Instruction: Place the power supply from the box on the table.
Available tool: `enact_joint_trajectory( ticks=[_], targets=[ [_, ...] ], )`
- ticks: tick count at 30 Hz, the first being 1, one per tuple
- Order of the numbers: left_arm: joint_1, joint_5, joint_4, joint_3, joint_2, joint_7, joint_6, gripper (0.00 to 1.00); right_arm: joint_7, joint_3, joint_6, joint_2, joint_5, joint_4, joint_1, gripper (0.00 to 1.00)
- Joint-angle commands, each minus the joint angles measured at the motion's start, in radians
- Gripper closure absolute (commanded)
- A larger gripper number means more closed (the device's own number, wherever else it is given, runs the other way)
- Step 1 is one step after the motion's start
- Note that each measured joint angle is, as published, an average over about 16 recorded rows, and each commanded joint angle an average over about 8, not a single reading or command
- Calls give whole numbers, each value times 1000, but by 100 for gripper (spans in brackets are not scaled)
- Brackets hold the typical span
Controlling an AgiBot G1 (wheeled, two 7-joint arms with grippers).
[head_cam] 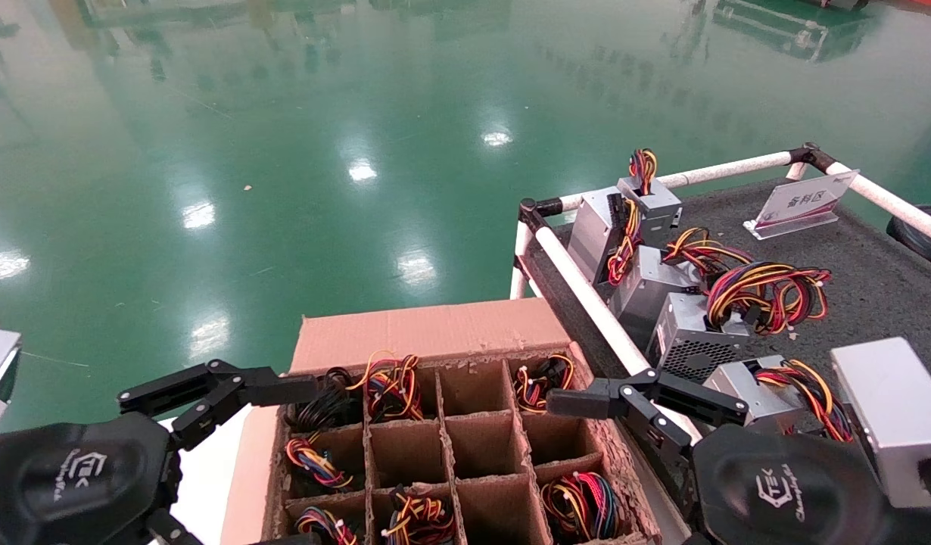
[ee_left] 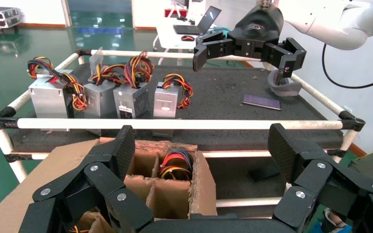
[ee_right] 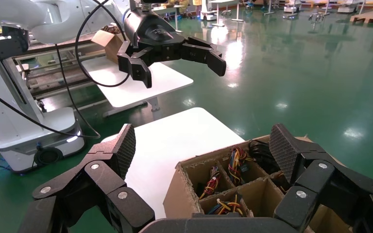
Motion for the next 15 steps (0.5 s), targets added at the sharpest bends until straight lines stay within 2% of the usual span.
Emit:
enact_joint_trajectory(
  ticks=[1, 4, 7, 15],
  targets=[
    [0, 0, 0, 0, 0, 0, 0, 81, 0, 0, 0, 0, 0, 0, 0, 0],
    [0, 0, 0, 0, 0, 0, 0, 88, 0, 0, 0, 0, 0, 0, 0, 0],
    [0, 0, 0, 0, 0, 0, 0, 100, 0, 0, 0, 0, 0, 0, 0, 0],
    [0, 0, 0, 0, 0, 0, 0, 100, 0, 0, 0, 0, 0, 0, 0, 0]
  ],
)
